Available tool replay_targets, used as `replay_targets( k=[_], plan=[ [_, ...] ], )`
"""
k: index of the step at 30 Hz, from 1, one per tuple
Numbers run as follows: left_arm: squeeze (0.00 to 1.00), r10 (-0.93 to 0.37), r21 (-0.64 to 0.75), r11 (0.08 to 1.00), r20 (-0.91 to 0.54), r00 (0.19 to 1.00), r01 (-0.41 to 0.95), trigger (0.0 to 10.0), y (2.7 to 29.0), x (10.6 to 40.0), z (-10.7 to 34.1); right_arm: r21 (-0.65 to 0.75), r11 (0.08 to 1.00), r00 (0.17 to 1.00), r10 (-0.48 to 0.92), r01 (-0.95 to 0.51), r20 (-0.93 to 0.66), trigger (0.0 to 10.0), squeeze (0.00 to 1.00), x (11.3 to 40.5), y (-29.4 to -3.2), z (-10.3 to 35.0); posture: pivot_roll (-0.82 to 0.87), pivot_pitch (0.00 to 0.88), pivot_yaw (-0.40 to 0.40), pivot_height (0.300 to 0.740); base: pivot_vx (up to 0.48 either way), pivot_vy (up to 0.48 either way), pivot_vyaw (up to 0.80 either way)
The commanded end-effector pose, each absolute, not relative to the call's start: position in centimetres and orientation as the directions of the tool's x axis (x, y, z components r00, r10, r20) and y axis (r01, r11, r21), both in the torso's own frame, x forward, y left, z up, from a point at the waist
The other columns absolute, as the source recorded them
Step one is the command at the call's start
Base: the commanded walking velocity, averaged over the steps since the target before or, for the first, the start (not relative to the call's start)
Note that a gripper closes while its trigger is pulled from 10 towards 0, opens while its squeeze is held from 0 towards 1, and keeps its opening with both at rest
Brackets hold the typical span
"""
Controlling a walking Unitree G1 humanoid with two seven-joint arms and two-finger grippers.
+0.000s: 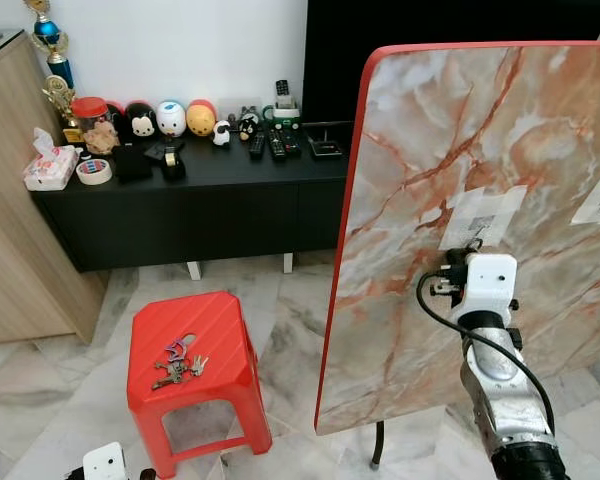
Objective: Hang keys on a hook
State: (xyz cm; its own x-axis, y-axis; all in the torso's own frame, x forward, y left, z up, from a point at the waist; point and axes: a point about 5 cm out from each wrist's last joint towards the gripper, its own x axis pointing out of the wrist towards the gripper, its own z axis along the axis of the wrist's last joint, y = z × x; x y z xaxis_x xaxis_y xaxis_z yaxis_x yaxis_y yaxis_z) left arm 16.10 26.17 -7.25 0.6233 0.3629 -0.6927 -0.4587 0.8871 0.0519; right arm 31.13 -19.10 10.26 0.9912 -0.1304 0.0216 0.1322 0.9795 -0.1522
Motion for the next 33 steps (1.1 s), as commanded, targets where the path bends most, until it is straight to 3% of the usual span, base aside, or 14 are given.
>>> replay_targets(
  k=[1,5,6,7,8,13,14,18,21,22,25,27,30,33],
  plan=[
    [0.00,0.355,0.045,0.889,-0.697,0.623,-0.456,10.0,25.8,16.2,-7.3,-0.133,0.983,0.991,-0.124,0.130,0.053,10.0,1.00,31.0,-19.1,10.9,0.04,0.000,-0.060,0.740,0.000,0.000,0.00],
    [0.00,0.354,0.046,0.889,-0.698,0.622,-0.455,10.0,25.9,16.2,-7.3,-0.122,0.984,0.991,-0.121,0.128,0.064,10.0,1.00,30.8,-19.1,11.0,0.04,0.000,-0.059,0.740,0.000,0.000,0.00],
    [0.00,0.354,0.046,0.890,-0.699,0.622,-0.454,10.0,25.9,16.2,-7.3,-0.115,0.985,0.990,-0.119,0.127,0.070,10.0,0.52,30.7,-19.1,11.0,0.04,0.000,-0.059,0.740,0.000,0.000,0.00],
    [0.00,0.354,0.046,0.890,-0.699,0.622,-0.454,10.0,25.9,16.2,-7.3,-0.115,0.985,0.990,-0.119,0.127,0.070,10.0,0.52,30.7,-19.1,11.0,0.04,0.000,-0.059,0.740,0.000,0.000,0.00],
    [0.00,0.352,0.045,0.890,-0.699,0.622,-0.453,10.0,25.9,16.2,-7.3,-0.097,0.986,0.989,-0.132,0.137,0.063,10.0,0.00,30.3,-19.2,10.8,0.04,0.000,-0.060,0.740,0.000,0.000,0.00],
    [0.00,0.351,0.046,0.891,-0.700,0.622,-0.452,10.0,25.9,16.3,-7.3,-0.016,0.979,0.978,-0.205,0.204,-0.030,10.0,0.00,28.4,-20.5,8.3,0.04,0.000,-0.060,0.740,0.000,0.000,0.00],
    [0.00,0.351,0.049,0.892,-0.701,0.620,-0.450,10.0,26.0,16.2,-7.3,-0.002,0.965,0.951,-0.257,0.261,-0.169,10.0,0.00,26.5,-22.0,4.8,0.04,0.000,-0.054,0.740,0.000,0.000,0.00],
    [0.00,0.352,0.052,0.892,-0.704,0.617,-0.448,10.0,26.1,16.2,-7.3,0.043,0.952,0.895,-0.269,0.303,-0.355,10.0,0.00,24.4,-23.0,0.6,0.04,0.000,-0.049,0.740,0.000,0.000,0.00],
    [0.00,0.348,0.053,0.895,-0.706,0.617,-0.444,10.0,26.2,16.2,-7.3,0.011,0.953,0.807,-0.252,0.304,-0.534,10.0,0.00,22.3,-23.1,-3.2,0.04,0.000,-0.044,0.740,0.000,0.000,0.00],
    [0.00,0.342,0.053,0.898,-0.708,0.618,-0.436,10.0,26.2,16.2,-7.3,-0.003,0.952,0.733,-0.236,0.305,-0.638,10.0,0.00,20.6,-22.8,-5.2,0.05,0.000,-0.041,0.740,0.000,0.000,0.00],
    [0.00,0.333,0.056,0.905,-0.711,0.619,-0.422,10.0,26.2,16.2,-7.3,-0.001,0.958,0.691,-0.208,0.288,-0.693,10.0,0.00,19.4,-22.3,-6.3,0.05,0.000,-0.039,0.740,0.000,0.000,0.00],
    [0.00,0.331,0.062,0.908,-0.711,0.620,-0.413,10.0,26.3,16.3,-7.2,-0.005,0.966,0.581,-0.159,0.257,-0.798,10.0,0.00,16.3,-21.3,-8.5,0.06,0.000,-0.034,0.740,0.000,0.000,0.00],
    [0.00,0.327,0.065,0.912,-0.714,0.619,-0.406,10.0,26.3,16.2,-7.3,-0.028,0.970,0.501,-0.150,0.243,-0.853,10.0,0.00,14.1,-21.1,-9.6,0.06,0.000,-0.032,0.740,0.000,0.000,0.00],
    [0.00,0.322,0.073,0.916,-0.718,0.617,-0.394,10.0,26.4,16.1,-7.3,-0.026,0.961,0.466,-0.157,0.276,-0.871,10.0,0.00,13.0,-20.9,-10.1,0.07,0.000,-0.025,0.740,0.000,0.000,0.00]
  ],
)
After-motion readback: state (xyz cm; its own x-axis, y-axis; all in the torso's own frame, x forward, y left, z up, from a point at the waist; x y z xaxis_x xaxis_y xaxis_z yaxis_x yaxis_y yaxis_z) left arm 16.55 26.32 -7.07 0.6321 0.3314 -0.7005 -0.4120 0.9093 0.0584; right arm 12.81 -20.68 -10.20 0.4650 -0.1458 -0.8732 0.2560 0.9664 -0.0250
